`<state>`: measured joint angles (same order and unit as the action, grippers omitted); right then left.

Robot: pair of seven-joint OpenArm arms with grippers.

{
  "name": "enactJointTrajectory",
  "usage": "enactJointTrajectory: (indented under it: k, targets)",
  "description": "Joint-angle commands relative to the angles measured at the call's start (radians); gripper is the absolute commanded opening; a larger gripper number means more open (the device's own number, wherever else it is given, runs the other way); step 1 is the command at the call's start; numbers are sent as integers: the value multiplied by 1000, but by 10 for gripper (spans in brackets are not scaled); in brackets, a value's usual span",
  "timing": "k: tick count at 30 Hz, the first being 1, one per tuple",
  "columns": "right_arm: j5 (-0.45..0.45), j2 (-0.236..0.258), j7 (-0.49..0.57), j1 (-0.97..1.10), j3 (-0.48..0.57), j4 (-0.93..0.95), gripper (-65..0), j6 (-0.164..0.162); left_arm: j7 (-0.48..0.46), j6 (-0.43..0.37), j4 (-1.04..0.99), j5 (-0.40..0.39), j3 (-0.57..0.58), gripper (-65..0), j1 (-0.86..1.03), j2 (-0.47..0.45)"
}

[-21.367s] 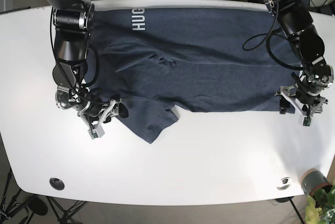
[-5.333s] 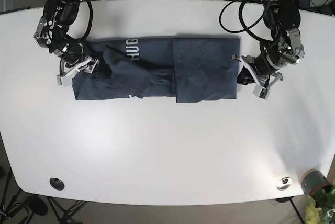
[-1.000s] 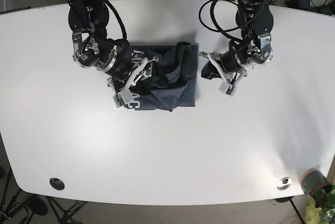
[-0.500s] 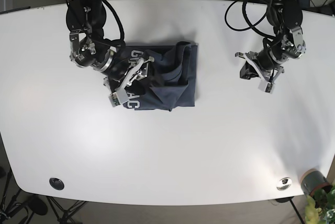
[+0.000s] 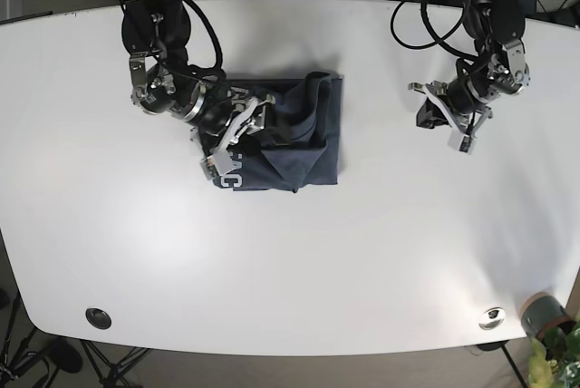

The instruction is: Fold the T-shirt properly

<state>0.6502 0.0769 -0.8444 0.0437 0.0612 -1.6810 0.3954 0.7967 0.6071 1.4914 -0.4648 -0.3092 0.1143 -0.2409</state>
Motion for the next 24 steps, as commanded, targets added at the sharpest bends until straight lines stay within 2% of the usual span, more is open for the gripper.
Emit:
enactJointTrajectory:
  k: [1,4,14,17,24]
  targets:
    - [13,-18,21,-17,18,-12,-250,9,-20,4,16,-18,-3,-650,-14,-11]
    - [13,-39,21,-21,29,15,-250,9,-20,4,16,-18,-3,-650,-14,-11]
    - [13,-48,23,-89,36,42,-250,9,-20,4,16,-16,-3,-650,-11,-13]
    - [12,-76,23,-121,68,55,-250,9,-20,4,16,-16,-3,-650,-11,-13]
    - [12,-176,43,-239,121,241,-250,9,-20,4,18,-16,-3,-650,-11,-13]
